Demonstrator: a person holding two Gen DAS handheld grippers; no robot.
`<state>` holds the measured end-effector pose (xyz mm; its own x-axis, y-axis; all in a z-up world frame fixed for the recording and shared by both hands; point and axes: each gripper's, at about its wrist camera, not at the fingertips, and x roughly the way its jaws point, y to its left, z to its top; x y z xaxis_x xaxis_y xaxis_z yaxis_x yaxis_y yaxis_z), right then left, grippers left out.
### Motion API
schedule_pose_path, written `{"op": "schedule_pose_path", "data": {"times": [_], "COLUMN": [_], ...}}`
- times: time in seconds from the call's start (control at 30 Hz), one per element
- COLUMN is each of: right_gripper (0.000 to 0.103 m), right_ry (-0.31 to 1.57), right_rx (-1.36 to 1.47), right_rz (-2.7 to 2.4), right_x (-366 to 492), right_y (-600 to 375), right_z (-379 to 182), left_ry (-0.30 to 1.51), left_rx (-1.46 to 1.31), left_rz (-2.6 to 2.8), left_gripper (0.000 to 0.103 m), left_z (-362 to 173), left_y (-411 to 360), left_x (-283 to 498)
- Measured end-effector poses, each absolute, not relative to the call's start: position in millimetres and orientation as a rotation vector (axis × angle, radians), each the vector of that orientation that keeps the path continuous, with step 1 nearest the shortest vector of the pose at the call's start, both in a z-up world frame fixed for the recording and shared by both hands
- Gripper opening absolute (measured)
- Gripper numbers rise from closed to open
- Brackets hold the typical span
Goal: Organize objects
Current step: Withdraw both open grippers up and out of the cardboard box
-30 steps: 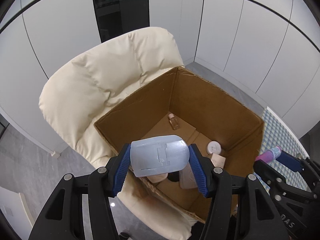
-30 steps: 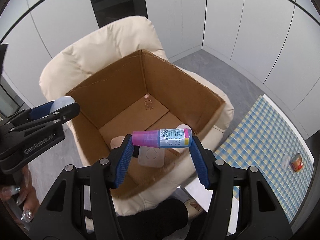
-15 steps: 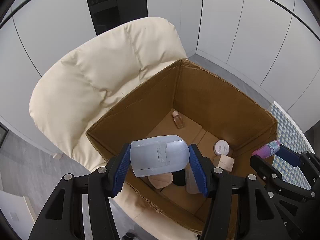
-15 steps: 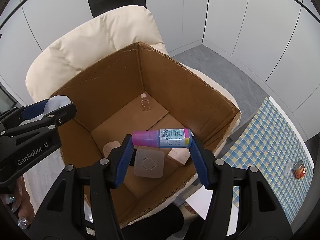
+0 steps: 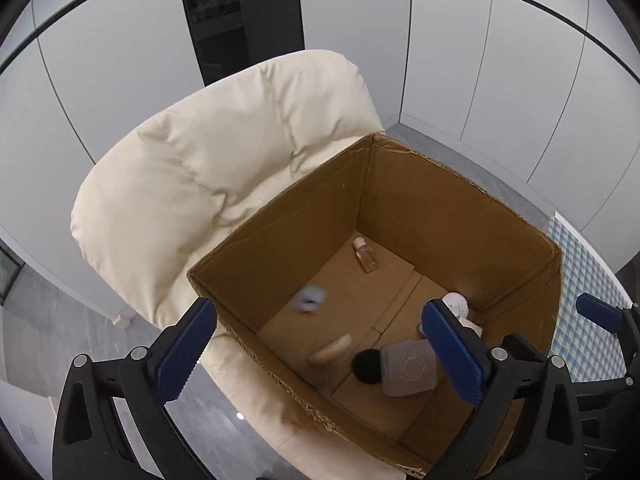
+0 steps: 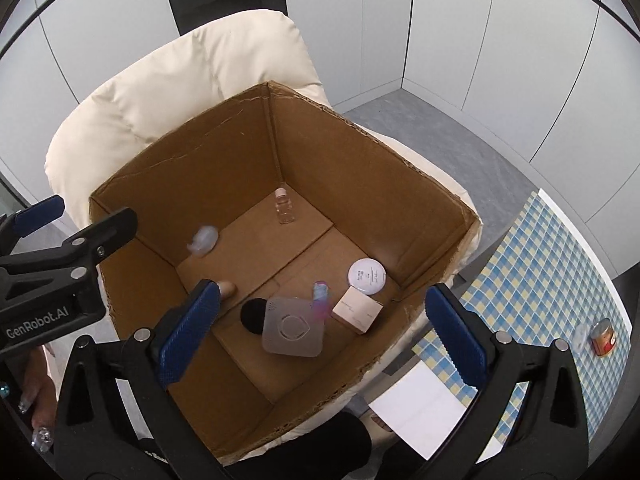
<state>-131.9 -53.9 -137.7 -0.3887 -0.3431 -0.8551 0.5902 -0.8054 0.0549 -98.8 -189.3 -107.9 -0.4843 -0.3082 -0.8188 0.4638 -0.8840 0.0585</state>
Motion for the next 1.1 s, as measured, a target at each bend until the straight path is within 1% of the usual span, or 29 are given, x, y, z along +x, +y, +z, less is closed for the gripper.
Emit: {"op": "schedule_pose_path", "data": {"times": [0.2,0.37,0.67,1.1], "right_gripper": [0.103,0.103,0.103,0.103], "right_ry": [0.332,0.374,0.313,0.330], "right_rx": [1.266,1.267,1.275,1.259], "right_rz": [-2.206,-2.225,-2.242,-2.284], "right_x": [-130.0,-125.4,-124.5,-110.6], "right_y": [-52.1,-50.5,-36.7,-25.8], "right_z": [-135.1,-132.3,-124.8,-105.5], "left_ry": [0.270,0.315,0.360,0.326], "left_rx": [1.236,1.233,1.224,1.221], "left_rz": [-2.363,-2.343,-2.328,-2.370], "left_gripper": [0.102,0.102,0.102,0.102], "left_z": [-104.2,-102.4,-99.8,-89.2], "left_y": [-195.5,-204.6,-212.9,-198.6], "left_x": [-94.0,-87.9,-74.9,-56.1]}}
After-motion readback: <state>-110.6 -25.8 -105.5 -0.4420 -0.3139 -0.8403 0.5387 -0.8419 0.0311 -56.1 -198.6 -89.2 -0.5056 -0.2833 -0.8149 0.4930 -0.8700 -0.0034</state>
